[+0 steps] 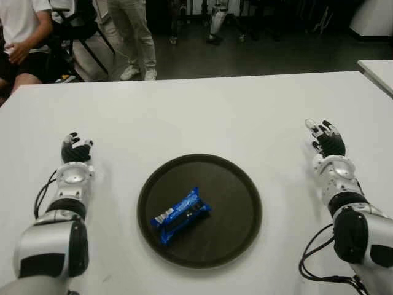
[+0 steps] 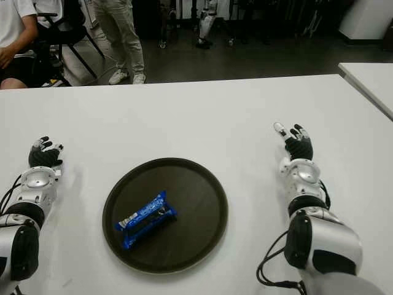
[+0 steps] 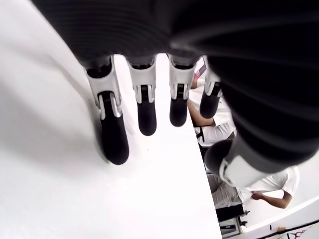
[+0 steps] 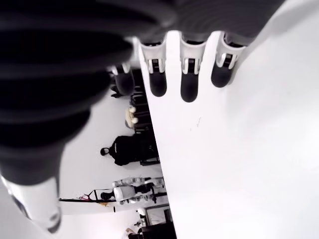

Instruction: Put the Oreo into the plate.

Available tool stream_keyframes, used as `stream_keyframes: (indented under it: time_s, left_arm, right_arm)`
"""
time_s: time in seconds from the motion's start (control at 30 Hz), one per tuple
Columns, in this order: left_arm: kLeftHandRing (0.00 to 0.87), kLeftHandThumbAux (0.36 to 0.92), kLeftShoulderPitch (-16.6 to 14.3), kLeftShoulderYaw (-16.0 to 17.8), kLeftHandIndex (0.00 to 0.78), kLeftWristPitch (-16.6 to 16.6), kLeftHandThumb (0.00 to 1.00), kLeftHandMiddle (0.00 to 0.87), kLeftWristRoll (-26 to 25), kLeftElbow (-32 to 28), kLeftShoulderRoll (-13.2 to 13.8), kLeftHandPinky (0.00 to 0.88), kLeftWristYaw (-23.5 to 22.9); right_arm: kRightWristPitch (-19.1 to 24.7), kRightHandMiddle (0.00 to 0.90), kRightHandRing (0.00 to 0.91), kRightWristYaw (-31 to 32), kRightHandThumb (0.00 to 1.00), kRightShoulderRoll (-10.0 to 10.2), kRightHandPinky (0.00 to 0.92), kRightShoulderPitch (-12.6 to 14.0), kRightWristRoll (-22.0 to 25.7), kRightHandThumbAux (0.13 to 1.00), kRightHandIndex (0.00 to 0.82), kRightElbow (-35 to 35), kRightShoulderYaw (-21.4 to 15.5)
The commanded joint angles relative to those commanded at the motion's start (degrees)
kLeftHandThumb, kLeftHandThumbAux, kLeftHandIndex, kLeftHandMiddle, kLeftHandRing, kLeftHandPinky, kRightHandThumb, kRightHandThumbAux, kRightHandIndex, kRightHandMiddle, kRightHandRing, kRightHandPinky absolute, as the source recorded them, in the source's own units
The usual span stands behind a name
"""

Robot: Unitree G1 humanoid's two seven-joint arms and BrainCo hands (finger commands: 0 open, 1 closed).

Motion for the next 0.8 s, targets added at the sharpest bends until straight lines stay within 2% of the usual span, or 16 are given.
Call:
stream_keyframes:
  time_s: [0.17, 0.43, 0.8]
  left_arm:
    - [0.122, 0.646, 0.1, -0.1, 0.021, -0.4, 0.186, 0.129, 0.2, 0.0, 0.0, 0.075, 0.2]
    - [0.132, 0.651, 0.2, -0.3, 0.017, -0.2, 0.177, 0.135, 0.3, 0.0, 0.0, 0.092, 0.2]
    - [0.147, 0.646, 0.2, -0.8, 0.027, -0.3, 0.163, 0.152, 0.6, 0.0, -0.1, 0.092, 0.8]
  right_arm:
    - [0.4, 0.093, 0.075, -3.9, 0.000, 0.2, 0.068, -0.1, -2.7, 0.712, 0.081, 0.0, 2.1]
    - [0.2, 0.065, 0.053, -5.0, 0.000, 0.0, 0.044, 0.2, -5.1, 0.690, 0.039, 0.1, 3.9]
    - [-0.5, 0.064, 0.049, -6.6, 0.000, -0.1, 0.032, 0.4, -7.7, 0.673, 0.041, 0.1, 5.8]
